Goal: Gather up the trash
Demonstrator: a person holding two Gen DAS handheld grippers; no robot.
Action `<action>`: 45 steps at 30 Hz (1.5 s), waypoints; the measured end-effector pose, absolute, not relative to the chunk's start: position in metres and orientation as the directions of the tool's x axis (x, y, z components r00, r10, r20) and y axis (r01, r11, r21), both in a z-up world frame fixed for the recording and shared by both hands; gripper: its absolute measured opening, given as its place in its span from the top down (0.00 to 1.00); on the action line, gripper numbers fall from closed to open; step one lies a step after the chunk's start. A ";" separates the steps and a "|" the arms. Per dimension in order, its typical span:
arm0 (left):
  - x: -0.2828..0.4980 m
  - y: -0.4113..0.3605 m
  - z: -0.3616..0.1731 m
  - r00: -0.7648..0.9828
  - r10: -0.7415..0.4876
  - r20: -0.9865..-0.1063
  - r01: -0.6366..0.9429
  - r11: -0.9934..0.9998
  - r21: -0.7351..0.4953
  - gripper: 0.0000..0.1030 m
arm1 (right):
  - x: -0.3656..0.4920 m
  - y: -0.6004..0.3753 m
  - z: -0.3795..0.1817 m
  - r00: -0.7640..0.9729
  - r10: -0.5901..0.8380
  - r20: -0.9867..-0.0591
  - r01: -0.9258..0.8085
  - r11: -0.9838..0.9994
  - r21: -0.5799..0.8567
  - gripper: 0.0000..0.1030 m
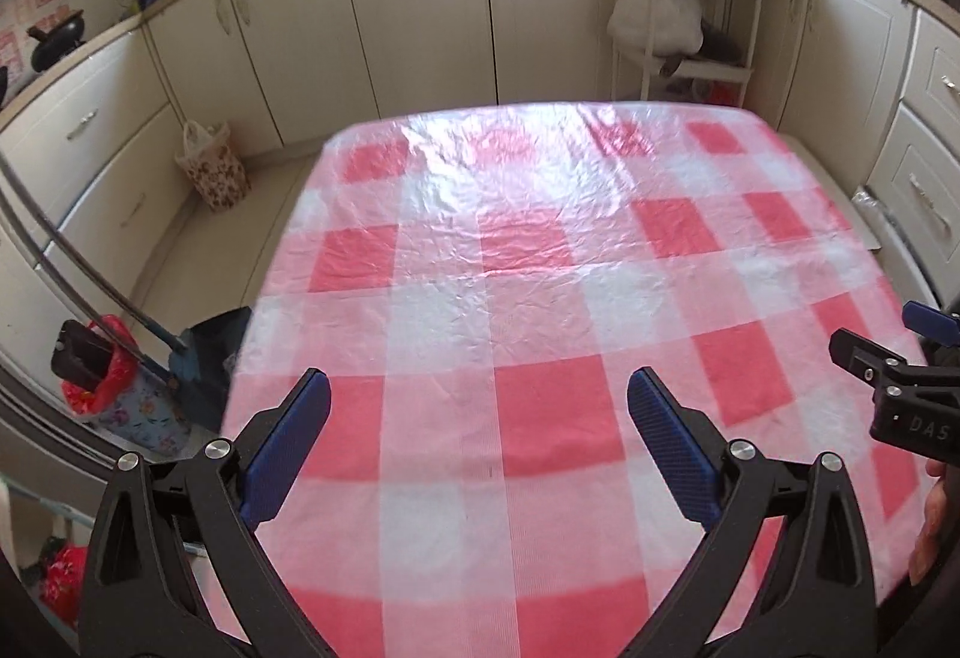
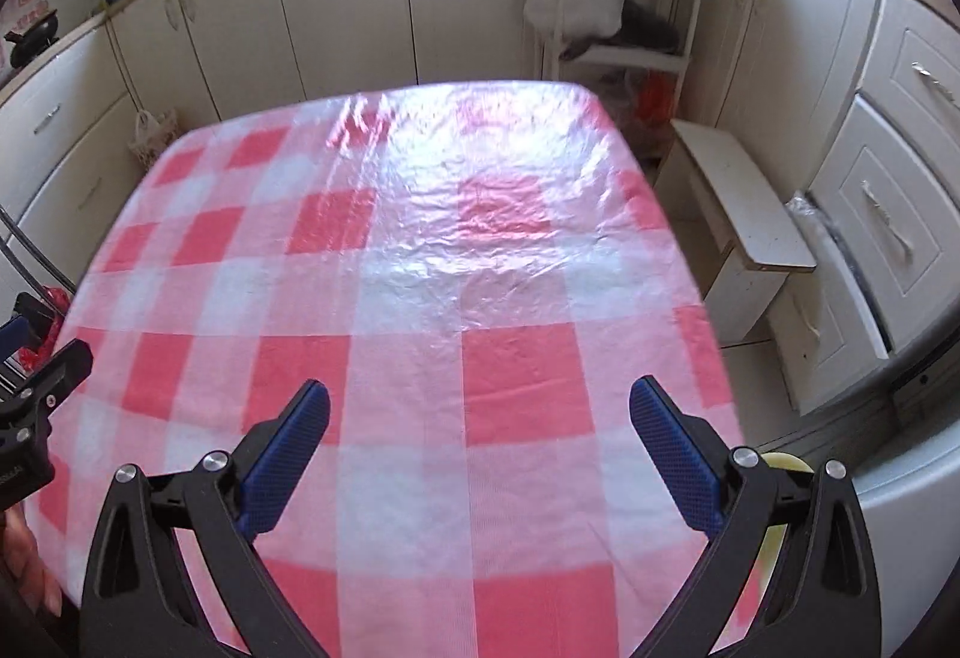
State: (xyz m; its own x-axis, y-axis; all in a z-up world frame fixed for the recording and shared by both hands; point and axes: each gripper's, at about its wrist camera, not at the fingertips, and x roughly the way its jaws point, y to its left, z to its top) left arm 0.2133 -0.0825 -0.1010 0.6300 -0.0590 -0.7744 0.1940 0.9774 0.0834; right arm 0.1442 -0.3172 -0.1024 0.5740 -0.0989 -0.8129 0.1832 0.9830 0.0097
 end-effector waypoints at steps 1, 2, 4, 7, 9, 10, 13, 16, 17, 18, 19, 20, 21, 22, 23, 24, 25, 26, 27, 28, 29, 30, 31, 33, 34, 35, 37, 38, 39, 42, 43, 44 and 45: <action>0.223 -0.084 -0.109 0.617 -0.059 -0.784 0.197 0.977 0.082 0.07 | 0.149 -0.317 -0.105 0.567 -0.097 -0.818 0.179 0.984 0.008 0.07; 0.231 -0.085 -0.116 0.609 -0.058 -0.791 0.198 0.977 0.081 0.07 | 0.154 -0.317 -0.110 0.558 -0.097 -0.824 0.178 0.984 0.005 0.07; 0.242 -0.085 -0.125 0.599 -0.056 -0.799 0.195 0.978 0.077 0.07 | 0.160 -0.317 -0.114 0.548 -0.094 -0.831 0.177 0.984 0.005 0.07; 0.256 -0.084 -0.137 0.590 -0.070 -0.804 0.190 0.980 0.054 0.07 | 0.168 -0.319 -0.119 0.534 -0.106 -0.839 0.180 0.984 -0.010 0.07; 0.263 -0.083 -0.145 0.573 -0.070 -0.816 0.190 0.980 0.050 0.07 | 0.171 -0.322 -0.121 0.532 -0.101 -0.841 0.180 0.984 -0.005 0.07; 0.266 -0.081 -0.149 0.556 -0.071 -0.828 0.190 0.981 0.043 0.07 | 0.172 -0.323 -0.121 0.533 -0.106 -0.839 0.186 0.982 -0.005 0.07; 0.270 -0.081 -0.151 0.554 -0.081 -0.829 0.187 0.982 0.028 0.07 | 0.172 -0.324 -0.119 0.537 -0.118 -0.835 0.188 0.982 -0.018 0.07; 0.269 -0.082 -0.152 0.554 -0.080 -0.829 0.189 0.981 0.032 0.07 | 0.172 -0.324 -0.122 0.557 -0.123 -0.821 0.191 0.981 -0.018 0.07; 0.267 -0.083 -0.150 0.553 -0.081 -0.830 0.189 0.981 0.031 0.07 | 0.173 -0.325 -0.122 0.557 -0.119 -0.822 0.190 0.982 -0.013 0.07; 0.267 -0.083 -0.150 0.552 -0.081 -0.830 0.189 0.981 0.030 0.07 | 0.174 -0.325 -0.122 0.556 -0.119 -0.822 0.190 0.982 -0.013 0.07; 0.266 -0.082 -0.149 0.552 -0.080 -0.830 0.190 0.981 0.031 0.07 | 0.174 -0.326 -0.122 0.556 -0.119 -0.822 0.190 0.982 -0.013 0.07; 0.266 -0.082 -0.148 0.551 -0.081 -0.830 0.190 0.981 0.030 0.07 | 0.175 -0.325 -0.123 0.557 -0.118 -0.822 0.189 0.982 -0.013 0.07; 0.267 -0.081 -0.148 0.551 -0.082 -0.830 0.190 0.981 0.029 0.07 | 0.176 -0.325 -0.123 0.556 -0.118 -0.823 0.189 0.982 -0.013 0.07; 0.267 -0.082 -0.148 0.551 -0.082 -0.830 0.190 0.981 0.029 0.07 | 0.175 -0.326 -0.122 0.557 -0.118 -0.822 0.189 0.982 -0.012 0.07; 0.267 -0.081 -0.148 0.551 -0.082 -0.830 0.190 0.981 0.029 0.07 | 0.177 -0.325 -0.123 0.557 -0.117 -0.822 0.189 0.982 -0.012 0.07; 0.267 -0.081 -0.148 0.551 -0.082 -0.830 0.190 0.981 0.029 0.07 | 0.177 -0.325 -0.123 0.557 -0.116 -0.823 0.189 0.982 -0.011 0.07; 0.267 -0.081 -0.148 0.551 -0.081 -0.830 0.189 0.981 0.030 0.07 | 0.180 -0.325 -0.124 0.556 -0.116 -0.823 0.188 0.982 -0.011 0.07; 0.267 -0.082 -0.148 0.551 -0.081 -0.830 0.189 0.981 0.029 0.07 | 0.181 -0.325 -0.124 0.556 -0.116 -0.823 0.188 0.982 -0.011 0.07; 0.267 -0.082 -0.148 0.552 -0.082 -0.830 0.190 0.981 0.029 0.07 | 0.181 -0.325 -0.124 0.556 -0.116 -0.823 0.188 0.982 -0.011 0.07; 0.267 -0.082 -0.148 0.551 -0.082 -0.830 0.190 0.981 0.029 0.07 | 0.181 -0.325 -0.124 0.556 -0.116 -0.823 0.188 0.982 -0.011 0.07; 0.267 -0.082 -0.148 0.551 -0.082 -0.830 0.190 0.981 0.029 0.07 | 0.181 -0.325 -0.124 0.556 -0.116 -0.823 0.188 0.982 -0.011 0.07; 0.267 -0.082 -0.148 0.551 -0.082 -0.830 0.189 0.981 0.029 0.07 | 0.180 -0.325 -0.124 0.556 -0.116 -0.823 0.188 0.982 -0.011 0.07; 0.267 -0.082 -0.148 0.551 -0.082 -0.830 0.190 0.981 0.029 0.07 | 0.180 -0.325 -0.124 0.557 -0.116 -0.823 0.188 0.982 -0.011 0.07; 0.267 -0.082 -0.148 0.552 -0.082 -0.830 0.189 0.981 0.029 0.07 | 0.180 -0.326 -0.124 0.557 -0.116 -0.823 0.188 0.982 -0.011 0.07; 0.268 -0.082 -0.148 0.551 -0.082 -0.830 0.190 0.981 0.029 0.07 | 0.180 -0.326 -0.124 0.557 -0.116 -0.823 0.188 0.982 -0.011 0.07; 0.267 -0.082 -0.148 0.551 -0.082 -0.830 0.189 0.981 0.029 0.07 | 0.180 -0.326 -0.124 0.557 -0.116 -0.823 0.188 0.982 -0.011 0.07; 0.267 -0.082 -0.148 0.551 -0.081 -0.830 0.189 0.981 0.029 0.07 | 0.180 -0.326 -0.124 0.557 -0.115 -0.822 0.188 0.982 -0.010 0.07; 0.267 -0.082 -0.148 0.551 -0.082 -0.830 0.189 0.981 0.029 0.07 | 0.180 -0.326 -0.125 0.557 -0.116 -0.822 0.188 0.982 -0.010 0.07; 0.267 -0.082 -0.148 0.551 -0.082 -0.830 0.189 0.981 0.029 0.07 | 0.180 -0.326 -0.124 0.557 -0.116 -0.822 0.188 0.982 -0.011 0.07; 0.267 -0.082 -0.148 0.551 -0.082 -0.830 0.189 0.981 0.029 0.07 | 0.180 -0.326 -0.125 0.557 -0.116 -0.822 0.188 0.982 -0.011 0.07; 0.268 -0.082 -0.148 0.551 -0.082 -0.830 0.190 0.981 0.029 0.07 | 0.180 -0.326 -0.125 0.557 -0.116 -0.822 0.188 0.982 -0.011 0.07; 0.267 -0.082 -0.148 0.551 -0.081 -0.830 0.189 0.981 0.030 0.07 | 0.179 -0.325 -0.125 0.557 -0.116 -0.822 0.188 0.982 -0.011 0.07; 0.267 -0.082 -0.148 0.551 -0.082 -0.830 0.189 0.981 0.029 0.07 | 0.179 -0.326 -0.125 0.557 -0.116 -0.822 0.188 0.982 -0.011 0.07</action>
